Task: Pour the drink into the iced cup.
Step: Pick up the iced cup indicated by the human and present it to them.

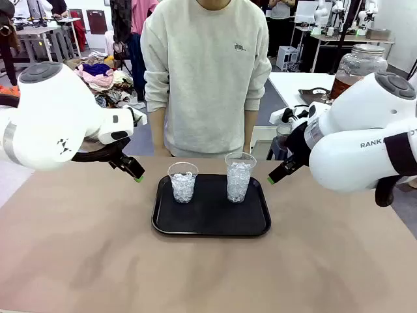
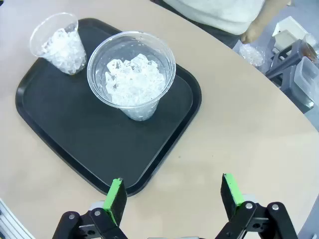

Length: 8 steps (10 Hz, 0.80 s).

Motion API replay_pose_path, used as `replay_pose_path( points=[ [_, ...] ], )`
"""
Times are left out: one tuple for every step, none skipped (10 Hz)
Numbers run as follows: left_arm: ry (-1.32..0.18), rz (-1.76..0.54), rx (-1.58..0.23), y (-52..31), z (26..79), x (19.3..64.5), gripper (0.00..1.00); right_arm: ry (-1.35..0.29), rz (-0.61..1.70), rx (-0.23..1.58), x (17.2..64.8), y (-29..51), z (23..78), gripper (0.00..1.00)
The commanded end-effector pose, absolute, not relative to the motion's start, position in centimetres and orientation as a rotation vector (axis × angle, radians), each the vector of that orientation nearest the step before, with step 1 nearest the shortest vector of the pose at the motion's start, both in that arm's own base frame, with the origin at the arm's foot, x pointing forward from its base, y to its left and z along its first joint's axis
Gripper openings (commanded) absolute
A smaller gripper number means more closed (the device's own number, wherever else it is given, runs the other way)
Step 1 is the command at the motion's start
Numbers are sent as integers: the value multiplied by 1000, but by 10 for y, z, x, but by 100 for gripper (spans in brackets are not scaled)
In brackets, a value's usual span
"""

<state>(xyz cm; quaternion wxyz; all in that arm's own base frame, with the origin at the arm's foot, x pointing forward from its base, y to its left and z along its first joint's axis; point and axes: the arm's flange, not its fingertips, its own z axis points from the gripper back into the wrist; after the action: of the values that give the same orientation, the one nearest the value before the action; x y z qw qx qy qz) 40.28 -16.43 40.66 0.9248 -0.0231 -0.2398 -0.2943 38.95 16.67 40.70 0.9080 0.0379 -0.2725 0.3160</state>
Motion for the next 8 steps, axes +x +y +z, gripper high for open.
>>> replay_pose_path(
  points=[
    [-491, -603, -47, -162, 406, 401, 100, -563, 650, 78, 389, 164, 407, 100],
    [-491, -603, -47, -162, 406, 401, 100, -563, 650, 78, 389, 164, 407, 100],
    [-491, -603, -47, -162, 406, 401, 100, -563, 650, 78, 389, 164, 407, 100],
    [-491, -603, -47, -162, 406, 401, 100, -563, 650, 78, 389, 164, 407, 100],
    [-491, -603, -47, -162, 406, 401, 100, -563, 650, 78, 389, 164, 407, 100],
    [-491, -603, -47, -162, 406, 401, 100, -563, 650, 78, 389, 164, 407, 100],
    [-491, -603, -47, -162, 406, 401, 100, -563, 650, 78, 389, 164, 407, 100],
    [-491, -603, -47, -162, 406, 401, 100, -563, 650, 78, 389, 164, 407, 100]
  ],
)
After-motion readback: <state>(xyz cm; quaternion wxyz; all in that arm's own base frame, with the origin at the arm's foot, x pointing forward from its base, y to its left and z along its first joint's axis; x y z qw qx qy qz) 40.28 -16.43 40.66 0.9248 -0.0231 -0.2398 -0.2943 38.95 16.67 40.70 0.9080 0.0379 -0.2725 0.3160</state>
